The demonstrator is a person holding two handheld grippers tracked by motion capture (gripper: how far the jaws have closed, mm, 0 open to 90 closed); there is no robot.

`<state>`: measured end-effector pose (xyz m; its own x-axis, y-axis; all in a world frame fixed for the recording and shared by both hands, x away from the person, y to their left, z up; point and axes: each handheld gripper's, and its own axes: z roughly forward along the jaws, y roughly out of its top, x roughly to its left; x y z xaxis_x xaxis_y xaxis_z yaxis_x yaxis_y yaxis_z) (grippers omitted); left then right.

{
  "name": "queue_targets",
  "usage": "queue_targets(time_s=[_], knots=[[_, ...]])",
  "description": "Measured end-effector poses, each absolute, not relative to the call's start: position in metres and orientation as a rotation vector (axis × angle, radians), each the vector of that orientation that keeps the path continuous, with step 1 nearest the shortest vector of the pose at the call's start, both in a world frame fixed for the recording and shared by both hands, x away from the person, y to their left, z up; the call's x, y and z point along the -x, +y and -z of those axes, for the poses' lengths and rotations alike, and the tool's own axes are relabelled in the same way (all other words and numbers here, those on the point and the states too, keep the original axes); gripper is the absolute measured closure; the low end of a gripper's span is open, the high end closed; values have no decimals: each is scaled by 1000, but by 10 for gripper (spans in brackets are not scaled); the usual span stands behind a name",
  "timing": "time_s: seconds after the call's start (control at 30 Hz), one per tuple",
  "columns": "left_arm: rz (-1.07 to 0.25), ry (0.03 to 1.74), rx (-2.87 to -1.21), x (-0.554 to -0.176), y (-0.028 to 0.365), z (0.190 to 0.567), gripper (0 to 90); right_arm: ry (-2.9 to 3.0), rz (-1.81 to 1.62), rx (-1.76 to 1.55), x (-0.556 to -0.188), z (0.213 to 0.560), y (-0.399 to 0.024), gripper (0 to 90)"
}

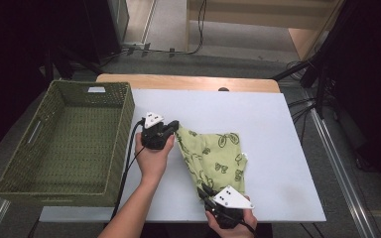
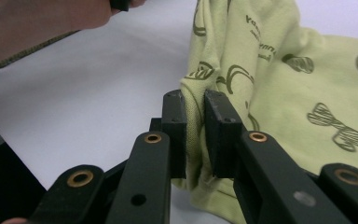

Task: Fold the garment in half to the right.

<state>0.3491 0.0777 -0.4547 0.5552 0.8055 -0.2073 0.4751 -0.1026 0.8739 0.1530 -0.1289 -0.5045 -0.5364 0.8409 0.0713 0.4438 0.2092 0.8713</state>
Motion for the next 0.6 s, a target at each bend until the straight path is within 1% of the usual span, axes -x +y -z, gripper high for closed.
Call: queue_targets(time_s=[0.37, 0.6], knots=[[-367, 1005, -1791, -356, 39, 449, 869, 2015, -1232, -1265, -149, 504, -152, 768], [-336, 955, -1839, -364, 3, 447, 869, 1997, -1202, -1315, -147, 506, -166, 768]])
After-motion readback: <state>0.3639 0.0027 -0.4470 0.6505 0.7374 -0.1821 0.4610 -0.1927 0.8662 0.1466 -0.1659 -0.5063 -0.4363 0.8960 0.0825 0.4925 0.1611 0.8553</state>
